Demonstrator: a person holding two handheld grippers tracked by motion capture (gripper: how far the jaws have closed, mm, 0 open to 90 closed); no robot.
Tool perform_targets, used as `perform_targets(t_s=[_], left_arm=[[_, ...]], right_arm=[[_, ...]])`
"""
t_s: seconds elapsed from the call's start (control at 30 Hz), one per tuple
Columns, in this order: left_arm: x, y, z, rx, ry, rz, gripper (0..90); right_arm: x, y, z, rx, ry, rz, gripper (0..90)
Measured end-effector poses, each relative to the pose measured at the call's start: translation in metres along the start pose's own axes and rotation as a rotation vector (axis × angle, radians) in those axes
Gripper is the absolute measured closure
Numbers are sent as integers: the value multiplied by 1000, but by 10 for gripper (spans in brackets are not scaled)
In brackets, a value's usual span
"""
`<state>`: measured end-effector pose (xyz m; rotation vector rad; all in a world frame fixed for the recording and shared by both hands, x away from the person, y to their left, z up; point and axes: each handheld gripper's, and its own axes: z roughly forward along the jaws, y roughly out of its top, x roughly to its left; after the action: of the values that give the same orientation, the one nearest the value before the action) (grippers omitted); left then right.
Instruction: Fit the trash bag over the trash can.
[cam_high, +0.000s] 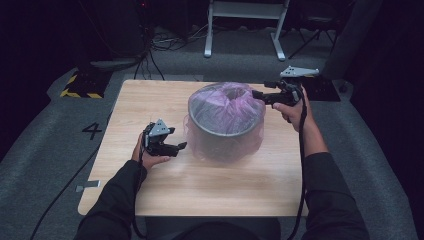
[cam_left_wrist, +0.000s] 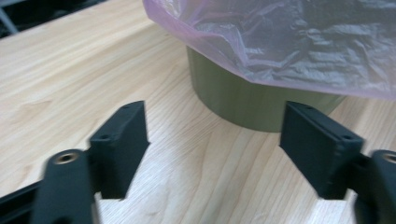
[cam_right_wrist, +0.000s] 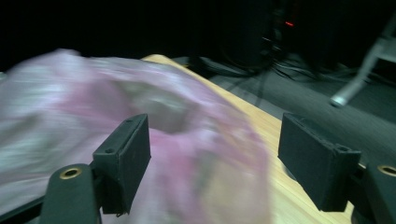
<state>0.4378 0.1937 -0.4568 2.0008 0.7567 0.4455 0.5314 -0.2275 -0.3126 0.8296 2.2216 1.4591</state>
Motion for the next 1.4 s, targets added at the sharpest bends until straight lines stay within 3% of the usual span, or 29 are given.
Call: perform_targets(t_s=[0.07,0.13,0.2,0.27,0.4,0.57,0.7,0.97,1.07,1.2,1.4], left_arm=[[-1,-1,-5,-9,11,-1,192],[-2,-1,-11,-18,30,3,181],[-2,-2,-16,-19,15,7,177],[-4,-5,-19,-6,26,13,176],[-7,-13,-23,42,28,4,172],[-12,-28,-17,128,22,22,177],[-16,-36,-12,176,4,32,186],[-19,-48,-10,224,1,50,188],[-19,-50,-7,240,-9,41,185],[-20,-50,-4,255,-16,44,184],[-21,-52,-1,256,-38,27,172]], right_arm=[[12,5,-1,6,27,-36,258],[26,10,1,28,18,-82,271],[38,14,4,37,38,-112,317],[51,16,10,66,52,-144,333],[63,17,22,133,76,-193,362],[71,20,40,218,88,-202,373],[75,21,50,270,67,-212,374],[80,22,66,377,61,-256,360],[80,23,70,433,76,-280,330],[82,22,78,520,62,-322,294],[84,23,85,601,48,-354,278]])
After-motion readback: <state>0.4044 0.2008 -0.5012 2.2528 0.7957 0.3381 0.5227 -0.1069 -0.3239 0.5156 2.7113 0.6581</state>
